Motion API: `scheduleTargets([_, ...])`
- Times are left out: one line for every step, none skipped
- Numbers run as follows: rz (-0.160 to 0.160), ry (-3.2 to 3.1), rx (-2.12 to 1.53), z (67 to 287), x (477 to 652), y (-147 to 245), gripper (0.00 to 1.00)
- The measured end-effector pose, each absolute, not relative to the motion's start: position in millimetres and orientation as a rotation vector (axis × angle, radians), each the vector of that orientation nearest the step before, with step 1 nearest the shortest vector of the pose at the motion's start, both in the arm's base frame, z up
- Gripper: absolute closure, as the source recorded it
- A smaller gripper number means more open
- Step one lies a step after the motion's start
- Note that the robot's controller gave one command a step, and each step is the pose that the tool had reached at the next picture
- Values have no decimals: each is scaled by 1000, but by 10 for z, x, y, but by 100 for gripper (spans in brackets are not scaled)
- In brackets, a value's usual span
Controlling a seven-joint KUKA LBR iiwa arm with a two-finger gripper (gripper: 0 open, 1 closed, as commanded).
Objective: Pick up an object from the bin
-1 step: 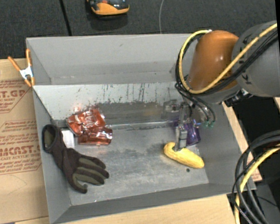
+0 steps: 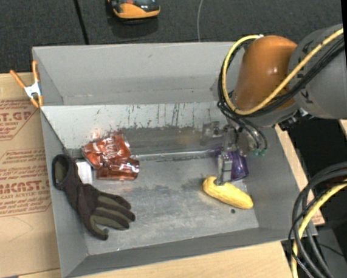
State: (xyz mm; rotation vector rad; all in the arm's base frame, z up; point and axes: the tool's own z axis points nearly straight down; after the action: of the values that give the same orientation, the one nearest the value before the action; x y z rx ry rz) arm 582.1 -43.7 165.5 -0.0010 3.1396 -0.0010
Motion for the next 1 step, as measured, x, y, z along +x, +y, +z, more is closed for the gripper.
scheduleTargets([-1, 3133, -123, 1100, 5527, -711, 0])
